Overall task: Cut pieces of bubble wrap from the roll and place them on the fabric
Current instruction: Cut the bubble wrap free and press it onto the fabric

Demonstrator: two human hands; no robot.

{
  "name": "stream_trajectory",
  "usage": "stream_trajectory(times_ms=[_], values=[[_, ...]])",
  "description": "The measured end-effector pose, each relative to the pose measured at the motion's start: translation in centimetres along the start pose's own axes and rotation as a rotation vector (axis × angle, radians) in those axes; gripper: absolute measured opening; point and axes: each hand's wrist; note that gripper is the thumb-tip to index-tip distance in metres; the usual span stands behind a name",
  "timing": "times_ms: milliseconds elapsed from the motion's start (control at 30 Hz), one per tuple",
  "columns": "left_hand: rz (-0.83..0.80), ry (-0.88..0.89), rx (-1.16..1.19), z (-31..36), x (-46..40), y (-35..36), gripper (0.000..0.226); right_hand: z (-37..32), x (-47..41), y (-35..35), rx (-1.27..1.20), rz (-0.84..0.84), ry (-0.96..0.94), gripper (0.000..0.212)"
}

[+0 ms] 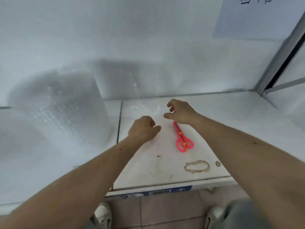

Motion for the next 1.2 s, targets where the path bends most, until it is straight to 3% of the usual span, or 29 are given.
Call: stream_trajectory(times_ms=[133,233,333,467,600,700,867,1067,1200], values=[[0.044,-0.083,0.224,-2.0,-1.0,-0.5,0.039,-1.8,-2.0,2.2,-0.163,-0.041,0.048,0.067],[0.085,-0.162,0.446,-2.8,-1.9,-0.5,0.024,-2.8,-3.3,3.2,-0.288,-0.033,0.097,0.073],[0.117,-0.267,0.68,-3.0,-2.6,-0.6,0.022,-3.5,-4.2,3.6,-0.435,0.029,0.17,0.055],[0.159,-0.398,0.961,-2.8,-3.1,-0.7,0.025,-3.7,-4.1,4.0,-0.58,0.101,0.141,0.007],[0.15,-0.518,1.212,-2.2,-3.3,-0.7,0.048,-3.8,-2.7,3.2,-0.666,0.118,0.111,0.009],[0.153,-0.569,1.433,-2.1,-3.3,-1.0,0.042,-3.7,-1.5,2.5,-0.702,0.124,0.104,0.008],[0.173,-0.606,1.558,-2.3,-2.4,-1.4,0.007,-3.3,0.1,1.8,-0.847,0.104,0.14,0.02],[0.209,-0.559,1.66,-2.0,-1.3,-1.0,0.024,-3.2,1.2,1.6,-0.989,0.037,0.156,0.01],[0.214,-0.563,1.65,-1.8,-0.8,-1.1,0.025,-2.4,2.1,1.9,-0.816,0.085,0.279,0.017]])
Point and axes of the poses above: each hand's wrist, its own x-axis away from the middle knuckle, its own y-axis out of the palm, z = x × y, and after that the axes turned 15 degrees about x, right-handed
